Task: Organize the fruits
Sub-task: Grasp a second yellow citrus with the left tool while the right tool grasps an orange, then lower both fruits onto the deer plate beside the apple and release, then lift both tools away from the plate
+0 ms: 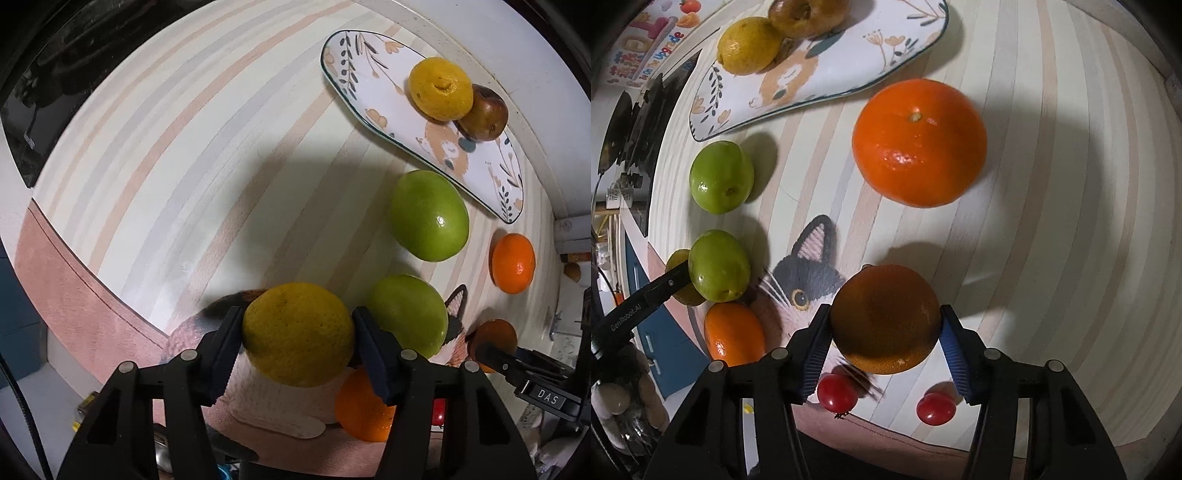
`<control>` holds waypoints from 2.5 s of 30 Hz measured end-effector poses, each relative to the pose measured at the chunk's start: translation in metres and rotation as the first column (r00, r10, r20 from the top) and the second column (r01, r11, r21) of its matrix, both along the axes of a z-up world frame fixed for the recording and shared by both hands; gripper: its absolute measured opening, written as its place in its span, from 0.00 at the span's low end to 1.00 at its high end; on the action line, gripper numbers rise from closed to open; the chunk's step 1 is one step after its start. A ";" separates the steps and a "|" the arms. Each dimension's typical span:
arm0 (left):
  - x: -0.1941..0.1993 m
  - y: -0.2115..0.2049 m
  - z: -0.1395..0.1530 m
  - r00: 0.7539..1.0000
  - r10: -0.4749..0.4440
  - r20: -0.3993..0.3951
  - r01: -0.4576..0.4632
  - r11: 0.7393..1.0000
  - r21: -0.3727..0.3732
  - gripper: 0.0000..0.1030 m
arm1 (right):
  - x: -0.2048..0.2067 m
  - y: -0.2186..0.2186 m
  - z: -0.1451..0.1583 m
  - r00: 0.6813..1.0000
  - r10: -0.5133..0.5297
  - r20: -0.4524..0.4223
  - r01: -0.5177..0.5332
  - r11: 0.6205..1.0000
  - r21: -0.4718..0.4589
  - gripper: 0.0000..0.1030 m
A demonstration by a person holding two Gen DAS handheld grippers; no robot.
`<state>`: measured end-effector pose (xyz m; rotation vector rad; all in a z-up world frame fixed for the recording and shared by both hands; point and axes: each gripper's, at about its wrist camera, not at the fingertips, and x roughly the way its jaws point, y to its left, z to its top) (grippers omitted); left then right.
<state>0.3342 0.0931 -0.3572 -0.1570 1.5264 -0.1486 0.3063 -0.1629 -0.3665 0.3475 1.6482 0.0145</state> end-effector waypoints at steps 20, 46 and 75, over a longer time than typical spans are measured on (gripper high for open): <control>0.154 -0.045 0.069 0.980 -0.139 0.145 0.137 0.990 0.027 0.55 | 0.154 -0.024 0.057 0.977 -0.027 0.210 0.044 0.996 -0.077 0.57; 0.218 -0.053 0.022 0.986 -0.161 0.037 0.157 0.984 0.082 0.74 | 0.193 -0.021 0.020 0.989 0.043 0.139 -0.028 0.994 -0.104 0.85; 0.051 -0.052 0.152 0.922 -0.138 0.362 0.079 0.982 0.173 0.87 | 0.054 -0.001 0.149 0.931 0.123 0.344 -0.050 0.975 -0.216 0.92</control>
